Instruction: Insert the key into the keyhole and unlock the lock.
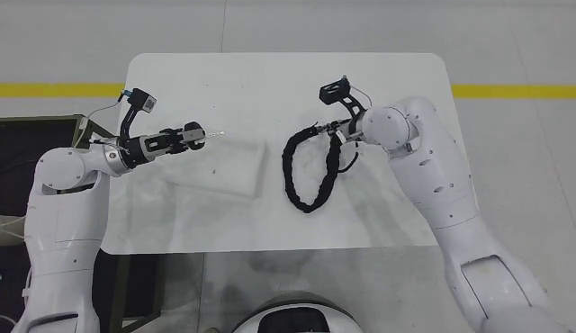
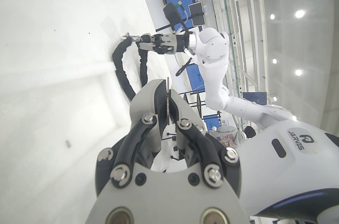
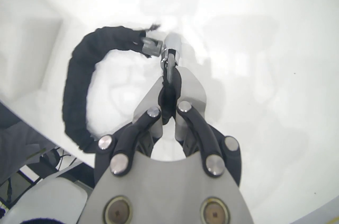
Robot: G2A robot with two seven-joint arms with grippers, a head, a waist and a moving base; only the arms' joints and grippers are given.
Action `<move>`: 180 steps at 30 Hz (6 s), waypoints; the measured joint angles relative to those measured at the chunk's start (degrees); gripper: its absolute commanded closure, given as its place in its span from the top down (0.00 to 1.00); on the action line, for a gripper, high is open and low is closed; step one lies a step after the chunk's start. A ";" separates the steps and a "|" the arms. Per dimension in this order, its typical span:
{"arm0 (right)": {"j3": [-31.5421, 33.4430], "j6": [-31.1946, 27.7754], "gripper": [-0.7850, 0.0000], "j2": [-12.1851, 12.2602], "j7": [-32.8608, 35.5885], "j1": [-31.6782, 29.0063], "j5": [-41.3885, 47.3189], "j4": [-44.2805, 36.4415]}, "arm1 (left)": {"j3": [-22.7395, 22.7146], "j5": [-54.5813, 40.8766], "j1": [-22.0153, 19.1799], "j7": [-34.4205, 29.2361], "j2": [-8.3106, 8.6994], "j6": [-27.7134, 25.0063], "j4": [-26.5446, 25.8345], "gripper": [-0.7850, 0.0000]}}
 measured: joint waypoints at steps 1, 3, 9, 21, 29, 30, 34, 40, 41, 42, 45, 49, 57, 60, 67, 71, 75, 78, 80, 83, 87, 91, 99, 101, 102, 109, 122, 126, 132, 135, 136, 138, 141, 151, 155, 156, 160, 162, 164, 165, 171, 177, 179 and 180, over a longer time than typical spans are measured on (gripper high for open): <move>1.85 -1.03 0.00 0.33 1.21 -0.94 1.91 -1.78 | 0.00 0.00 0.00 0.00 0.00 0.00 0.00 0.00; 5.35 -3.59 0.00 0.96 3.99 -3.09 6.51 -5.22 | 0.00 0.00 0.00 0.00 0.00 0.00 0.00 0.00; 9.07 -5.92 0.00 1.72 4.87 -5.43 9.88 -8.74 | 0.00 0.00 0.00 0.00 0.00 0.00 0.00 0.00; 15.25 -18.88 0.00 2.21 -6.41 -16.81 36.75 -9.80 | 0.00 0.00 0.00 0.00 0.00 0.00 0.00 0.00; 10.51 -23.24 0.00 2.59 -1.29 -14.76 78.28 -2.46 | 0.00 0.00 0.00 0.00 0.00 0.00 0.00 0.00; 9.62 -22.61 0.00 2.59 -0.68 -14.23 81.30 -1.57 | 0.00 0.00 0.00 0.00 0.00 0.00 0.00 0.00; 6.93 -20.97 0.00 2.45 1.01 -12.18 88.63 1.09 | 0.00 0.00 0.00 0.00 0.00 0.00 0.00 0.00; 6.99 -21.05 0.00 2.45 0.94 -12.19 88.38 1.04 | 0.00 0.00 0.00 0.00 0.00 0.00 0.00 0.00; 6.99 -21.05 0.00 2.45 0.94 -12.19 88.39 1.04 | 0.00 0.00 0.00 0.00 0.00 0.00 0.00 0.00; 6.92 -20.87 0.00 2.46 0.72 -12.40 88.45 0.80 | -0.03 -0.16 0.17 0.15 -0.02 -0.10 -0.20 0.00; 6.29 -19.99 0.00 2.59 -4.05 -16.47 84.73 -2.21 | 0.34 -2.30 4.57 1.97 -0.18 -1.33 -5.48 0.00; 3.28 -19.17 0.00 2.08 -11.50 -17.67 74.43 -3.01 | 3.11 -3.70 7.36 3.97 -0.55 -3.88 -12.13 0.00; 0.63 -20.02 0.00 1.34 -18.44 -16.84 66.14 -1.98 | 5.35 -3.03 8.86 9.34 -0.91 -5.45 -16.30 0.00; 0.06 -20.28 0.00 1.17 -18.53 -16.74 65.86 -1.58 | 5.69 -3.27 9.04 11.18 -1.00 -5.22 -15.84 0.00; -0.30 -20.57 0.00 0.96 -18.53 -16.55 64.60 -0.80 | 6.02 -0.31 9.02 14.04 -1.03 -4.21 -15.79 0.00; -0.11 -20.83 0.00 0.97 -18.59 -16.64 63.30 -1.03 | 6.50 -1.01 9.25 13.57 -1.03 -3.03 -15.92 0.00; 0.50 -20.98 0.00 1.05 -18.61 -17.00 62.87 -1.53 | 6.98 -2.48 8.91 12.32 -1.01 -0.80 -15.34 0.00; 0.90 -20.48 0.00 1.14 -17.71 -17.03 63.06 -1.74 | 7.06 -2.69 8.73 11.79 -0.97 -0.23 -15.11 0.00; 1.10 -20.19 0.00 1.21 -16.99 -17.00 63.12 -1.84 | 7.11 -2.83 8.68 11.54 -0.96 0.01 -15.03 0.00; 1.39 -19.77 0.00 1.30 -16.23 -17.04 63.09 -2.15 | 7.19 -3.34 8.60 11.22 -0.96 0.31 -14.87 0.00; 1.53 -19.31 0.00 1.38 -15.69 -17.29 62.84 -2.88 | 7.20 -3.92 8.40 10.72 -0.93 0.81 -14.61 0.00; 1.30 -19.04 0.00 1.38 -15.62 -17.44 62.08 -3.21 | 7.19 -4.32 8.27 9.95 -0.88 1.29 -14.50 0.00; 0.69 -19.04 0.00 1.21 -15.55 -17.16 62.18 -2.91 | 6.96 -3.82 8.35 8.64 -0.71 1.48 -14.59 0.00; 0.64 -18.91 0.00 1.19 -15.42 -17.08 62.18 -2.84 | 6.97 -3.81 8.39 8.62 -0.70 1.54 -14.59 0.00; 0.64 -18.83 0.00 1.19 -15.30 -17.01 62.11 -2.82 | 6.97 -3.84 8.40 8.67 -0.69 1.57 -14.59 0.00; 0.37 -18.27 0.00 1.13 -14.60 -16.69 62.08 -2.64 | 7.33 -3.85 8.36 8.67 -0.69 1.80 -14.74 0.00; 0.08 -17.94 0.00 0.99 -14.13 -16.47 61.51 -2.86 | 8.89 -3.22 7.90 9.24 -0.90 1.42 -14.79 0.00; 0.07 -17.76 0.00 0.97 -14.34 -16.60 61.04 -3.10 | 9.09 -3.16 7.93 9.42 -0.95 1.33 -14.79 0.00; 1.00 -17.38 0.00 0.99 -14.15 -16.70 63.44 -2.72 | 8.94 -5.42 7.83 8.15 -0.99 1.59 -14.00 1.00; 1.94 -17.31 0.00 1.09 -13.77 -16.61 64.95 -2.29 | 8.36 -6.56 8.04 8.26 -1.00 0.81 -13.63 1.00; 2.21 -17.23 0.00 1.12 -13.63 -16.61 65.57 -2.16 | 8.21 -6.77 8.13 8.30 -1.00 0.62 -13.53 1.00; 2.85 -16.97 0.00 1.20 -13.14 -16.53 66.74 -1.89 | 7.93 -7.29 8.26 8.17 -1.00 0.16 -13.33 1.00; 3.44 -16.67 0.00 1.33 -12.82 -16.51 67.06 -1.81 | 7.83 -7.52 8.35 7.67 -1.00 -0.64 -13.06 0.60; 2.75 -16.16 0.00 1.28 -13.29 -16.93 66.41 -2.24 | 8.21 -7.92 7.46 6.63 -1.07 -1.19 -12.09 0.00; 2.35 -16.07 0.00 1.21 -13.32 -17.11 66.42 -2.25 | 8.65 -8.30 6.94 5.54 -1.08 -0.51 -11.55 0.00; 2.29 -16.04 0.00 1.20 -13.37 -17.16 66.40 -2.20 | 8.71 -8.45 6.83 5.52 -1.10 -0.52 -11.42 0.00; 2.20 -15.86 0.00 1.16 -13.42 -17.18 66.31 -2.04 | 8.94 -8.43 6.55 6.05 -1.17 -0.30 -10.98 0.00; 2.15 -15.71 0.00 1.16 -13.51 -17.21 65.98 -2.08 | 9.21 -8.32 6.41 5.99 -1.21 -0.04 -10.89 0.00; 2.06 -15.51 0.00 1.15 -13.64 -17.23 65.54 -2.19 | 9.37 -8.43 6.26 5.72 -1.24 0.01 -10.80 0.00; 2.05 -15.45 0.00 1.14 -13.71 -17.25 65.41 -2.24 | 9.41 -8.47 6.18 5.64 -1.25 0.04 -10.76 0.00; 2.48 -15.08 0.00 1.15 -14.06 -17.16 65.41 -2.36 | 9.84 -8.30 5.52 5.53 -1.33 0.75 -10.50 0.00; 2.82 -13.94 0.00 1.19 -13.36 -17.19 66.61 -2.25 | 10.18 -7.47 5.02 4.81 -1.31 1.59 -10.23 0.00; 2.82 -13.96 0.00 1.19 -13.38 -17.19 66.59 -2.25 | 10.18 -7.49 5.03 4.83 -1.31 1.56 -10.24 0.00; 2.82 -13.97 0.00 1.19 -13.38 -17.19 66.58 -2.25 | 10.17 -7.49 5.03 4.83 -1.31 1.56 -10.24 0.00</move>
